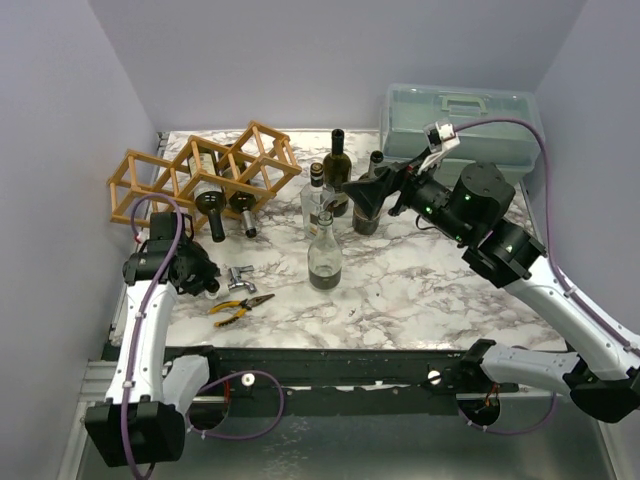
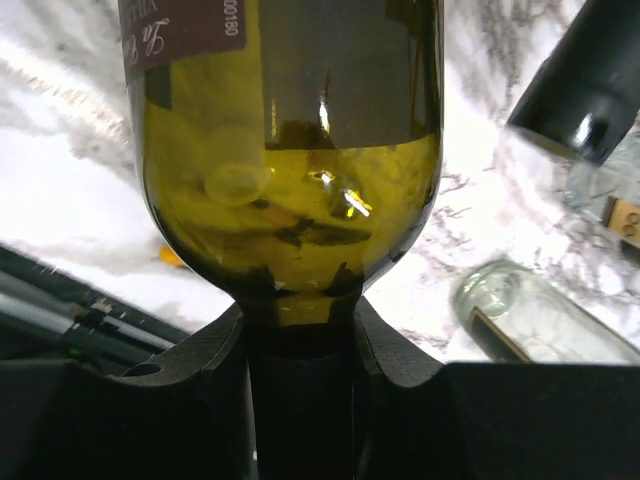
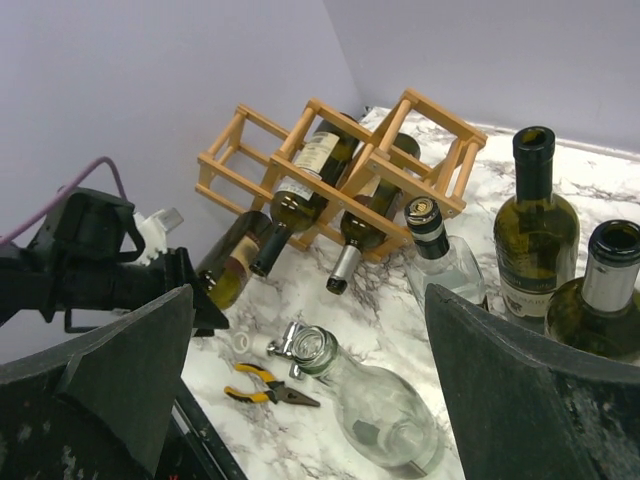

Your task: Put the wine bottle on the wine rack

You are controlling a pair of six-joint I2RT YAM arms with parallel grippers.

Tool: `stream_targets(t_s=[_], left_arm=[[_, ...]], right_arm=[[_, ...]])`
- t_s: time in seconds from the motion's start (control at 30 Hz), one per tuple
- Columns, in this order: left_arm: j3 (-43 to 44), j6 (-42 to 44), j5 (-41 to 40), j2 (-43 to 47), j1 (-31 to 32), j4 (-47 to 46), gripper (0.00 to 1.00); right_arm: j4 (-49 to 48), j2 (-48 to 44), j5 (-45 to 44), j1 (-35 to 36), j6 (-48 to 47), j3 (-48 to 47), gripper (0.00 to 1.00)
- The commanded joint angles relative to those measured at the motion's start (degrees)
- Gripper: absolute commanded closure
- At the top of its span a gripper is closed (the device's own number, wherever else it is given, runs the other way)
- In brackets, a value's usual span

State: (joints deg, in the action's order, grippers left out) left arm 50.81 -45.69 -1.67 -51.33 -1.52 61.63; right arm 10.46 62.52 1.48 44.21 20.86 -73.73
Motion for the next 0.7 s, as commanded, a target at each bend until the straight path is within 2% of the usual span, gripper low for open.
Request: stream_targets(t_s=[0.0,0.17,0.27,0.67], left_arm=[[-2.08,9.33,15.22,-2.05,-7.61,-13.41,1.00],[-1.88,16.14,22.10,-4.40,-11.81,-14.93,1.00],[-0.64,19.19,22.38,-5.16,-11.93,-15.54,1.00],[0.58,20.86,26.28,-4.37,-11.93,-16.89,1.00]], right_arm=[[-0.62,-1.21,1.60,0.35,-0.99,0.78,0.00],[-1.47,-2.64,1.47,0.34,-1.00,1.65,0.00],[-1.95,-3.19,1.43,0.35,-1.15,2.09,0.00],[-2.50,-4.45,2.60,0.35,-0.95,2.70,0.00]])
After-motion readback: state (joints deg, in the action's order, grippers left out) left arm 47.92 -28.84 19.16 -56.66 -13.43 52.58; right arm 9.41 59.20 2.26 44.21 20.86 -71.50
